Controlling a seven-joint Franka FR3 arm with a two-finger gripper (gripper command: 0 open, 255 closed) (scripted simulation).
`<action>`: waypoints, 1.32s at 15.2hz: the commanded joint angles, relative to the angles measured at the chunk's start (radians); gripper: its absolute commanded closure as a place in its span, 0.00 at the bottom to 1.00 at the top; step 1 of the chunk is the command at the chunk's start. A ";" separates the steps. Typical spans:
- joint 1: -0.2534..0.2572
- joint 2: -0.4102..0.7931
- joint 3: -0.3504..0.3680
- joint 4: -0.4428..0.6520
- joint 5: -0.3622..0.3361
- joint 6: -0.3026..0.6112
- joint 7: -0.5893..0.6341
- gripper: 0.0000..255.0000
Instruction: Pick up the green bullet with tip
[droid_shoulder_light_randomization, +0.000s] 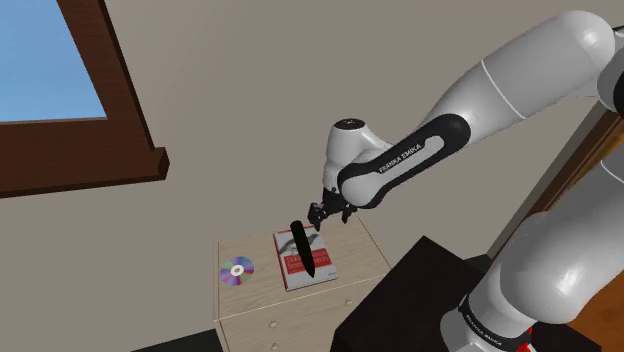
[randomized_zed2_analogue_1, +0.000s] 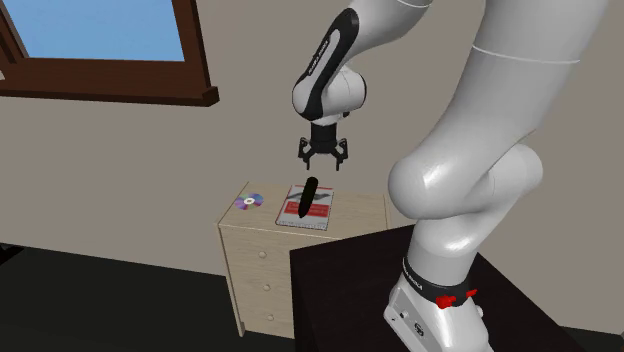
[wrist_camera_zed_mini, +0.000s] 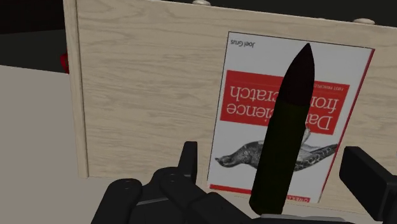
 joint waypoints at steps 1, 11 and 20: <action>-0.004 0.090 0.011 0.026 -0.032 0.068 0.053 0.00; 0.063 0.470 -0.050 0.214 -0.221 0.265 0.298 0.00; 0.096 0.565 -0.091 0.236 -0.264 0.339 0.333 1.00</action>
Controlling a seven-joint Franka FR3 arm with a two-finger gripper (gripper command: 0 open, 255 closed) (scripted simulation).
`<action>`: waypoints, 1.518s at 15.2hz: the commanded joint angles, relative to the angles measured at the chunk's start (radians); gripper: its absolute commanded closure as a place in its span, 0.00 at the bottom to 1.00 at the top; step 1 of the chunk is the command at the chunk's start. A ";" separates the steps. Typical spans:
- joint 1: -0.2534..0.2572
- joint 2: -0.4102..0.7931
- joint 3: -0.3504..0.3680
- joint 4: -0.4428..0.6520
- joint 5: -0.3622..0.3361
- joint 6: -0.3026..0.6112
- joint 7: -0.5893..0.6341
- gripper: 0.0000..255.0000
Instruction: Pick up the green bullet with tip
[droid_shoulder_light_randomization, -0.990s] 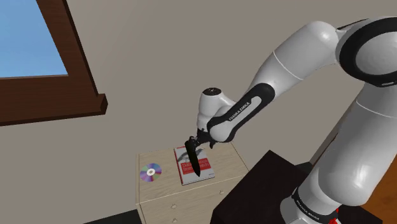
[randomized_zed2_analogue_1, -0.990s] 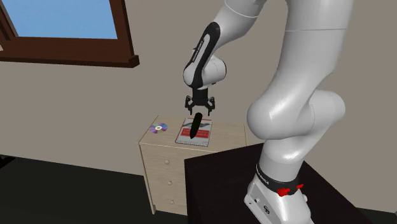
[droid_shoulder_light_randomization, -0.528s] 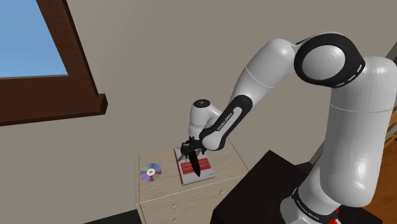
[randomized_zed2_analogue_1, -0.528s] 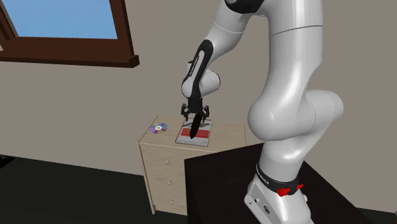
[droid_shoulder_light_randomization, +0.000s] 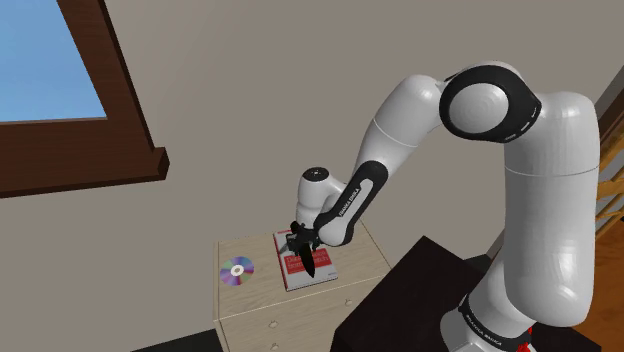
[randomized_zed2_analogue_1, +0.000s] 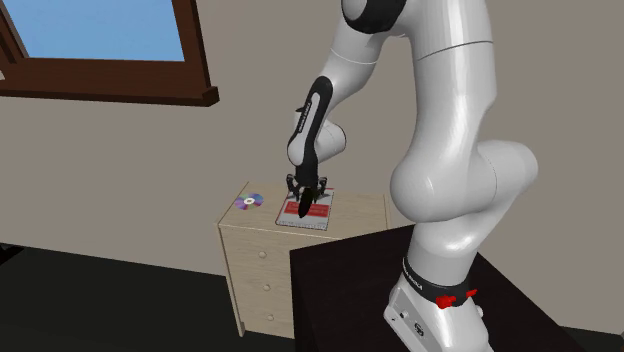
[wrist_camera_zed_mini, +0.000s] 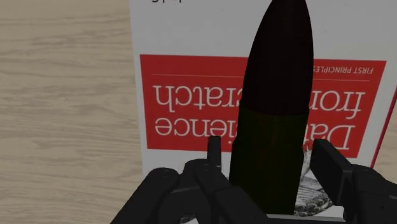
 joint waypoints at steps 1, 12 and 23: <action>0.001 0.003 -0.001 0.001 -0.001 0.002 0.001 1.00; -0.015 -0.041 0.019 -0.008 0.017 -0.033 -0.015 1.00; -0.060 -0.193 0.080 -0.031 0.097 -0.160 -0.077 1.00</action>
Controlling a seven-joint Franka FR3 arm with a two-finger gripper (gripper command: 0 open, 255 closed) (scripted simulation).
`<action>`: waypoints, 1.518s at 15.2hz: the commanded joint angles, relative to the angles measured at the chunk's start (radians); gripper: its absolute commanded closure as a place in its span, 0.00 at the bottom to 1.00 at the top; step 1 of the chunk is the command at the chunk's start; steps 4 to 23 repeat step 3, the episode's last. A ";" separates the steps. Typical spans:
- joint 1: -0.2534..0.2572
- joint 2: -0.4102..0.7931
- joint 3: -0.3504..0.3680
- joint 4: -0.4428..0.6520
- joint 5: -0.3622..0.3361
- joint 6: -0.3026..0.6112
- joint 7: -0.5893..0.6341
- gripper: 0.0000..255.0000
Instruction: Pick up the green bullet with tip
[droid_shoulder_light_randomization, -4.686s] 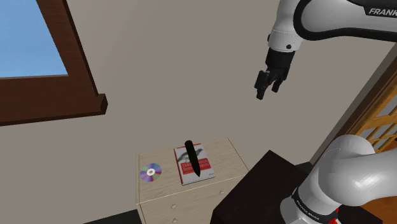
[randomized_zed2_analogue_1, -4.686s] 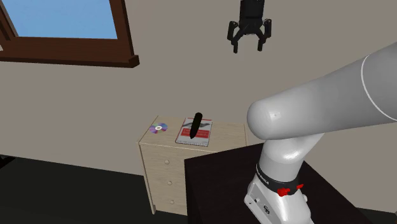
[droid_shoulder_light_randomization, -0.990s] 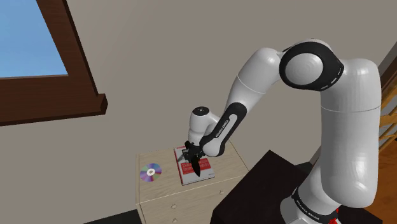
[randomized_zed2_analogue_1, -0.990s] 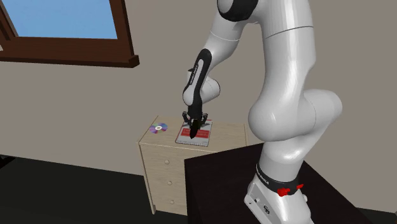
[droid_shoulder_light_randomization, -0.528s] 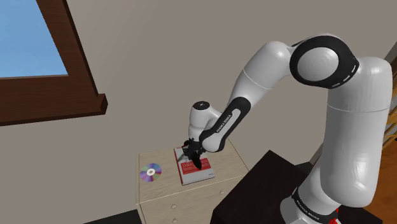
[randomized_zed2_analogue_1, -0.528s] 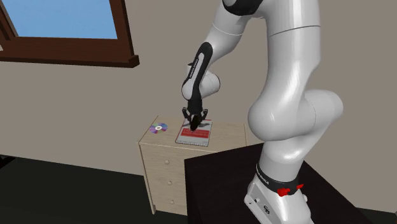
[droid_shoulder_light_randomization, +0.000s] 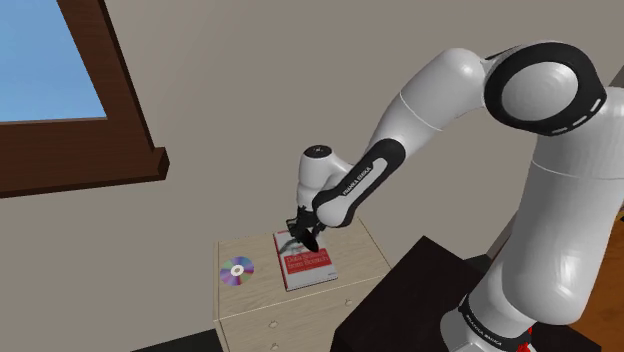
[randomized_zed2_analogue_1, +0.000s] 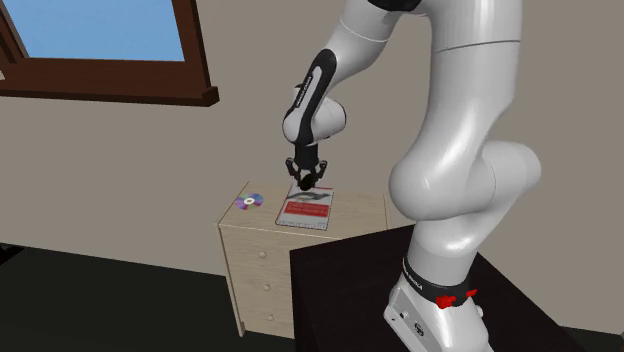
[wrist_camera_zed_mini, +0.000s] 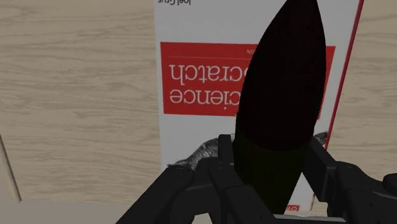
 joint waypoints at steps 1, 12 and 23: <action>-0.005 -0.024 0.008 0.000 0.015 -0.024 -0.011 1.00; -0.006 -0.026 0.009 0.000 0.016 -0.026 -0.012 1.00; -0.006 -0.026 0.009 0.000 0.016 -0.026 -0.012 1.00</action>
